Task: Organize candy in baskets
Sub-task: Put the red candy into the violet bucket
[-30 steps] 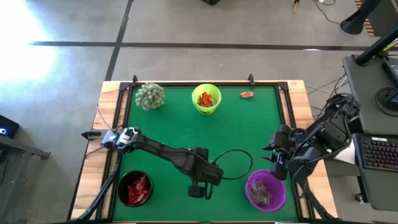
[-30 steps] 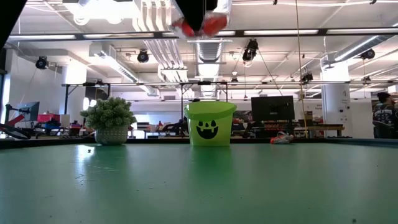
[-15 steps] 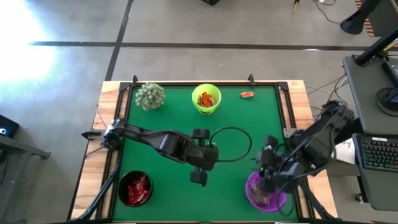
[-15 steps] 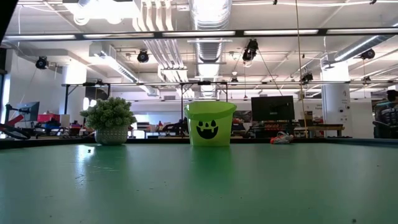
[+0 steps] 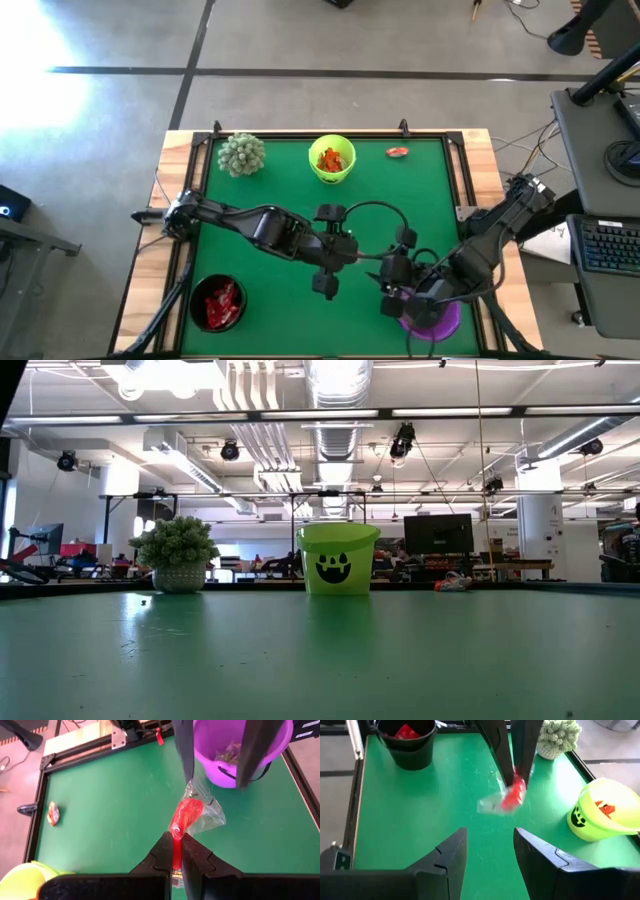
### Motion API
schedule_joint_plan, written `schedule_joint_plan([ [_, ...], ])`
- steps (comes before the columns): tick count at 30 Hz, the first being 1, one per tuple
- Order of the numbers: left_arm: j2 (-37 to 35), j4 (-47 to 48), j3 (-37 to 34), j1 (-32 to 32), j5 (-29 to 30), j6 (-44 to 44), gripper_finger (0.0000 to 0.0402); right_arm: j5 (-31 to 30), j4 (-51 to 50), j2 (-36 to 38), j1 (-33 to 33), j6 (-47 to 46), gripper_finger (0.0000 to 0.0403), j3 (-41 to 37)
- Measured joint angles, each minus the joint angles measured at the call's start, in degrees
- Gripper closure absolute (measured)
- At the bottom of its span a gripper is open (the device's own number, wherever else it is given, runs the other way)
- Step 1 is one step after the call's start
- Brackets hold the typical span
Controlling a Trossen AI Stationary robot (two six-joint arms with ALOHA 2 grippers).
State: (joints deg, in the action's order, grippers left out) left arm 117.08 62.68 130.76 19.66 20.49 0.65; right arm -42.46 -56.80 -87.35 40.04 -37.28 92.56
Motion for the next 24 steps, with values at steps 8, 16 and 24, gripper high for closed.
schedule_joint_plan([
  [8, 0.0, -1.2, 0.0, -0.1, 0.0, -1.2, 0.0401, -2.1, 3.4, -1.6, -2.2, 0.4, 0.025, 0.0],
  [16, 0.0, -1.7, 0.0, -0.7, 0.0, -1.7, 0.0401, -3.8, 4.2, -0.9, -3.0, 0.5, 0.025, 0.0],
  [24, -0.1, -2.4, -0.1, -1.4, 0.0, -3.8, 0.0401, -4.2, 5.5, -0.9, -4.3, 0.7, 0.0273, 0.0],
])
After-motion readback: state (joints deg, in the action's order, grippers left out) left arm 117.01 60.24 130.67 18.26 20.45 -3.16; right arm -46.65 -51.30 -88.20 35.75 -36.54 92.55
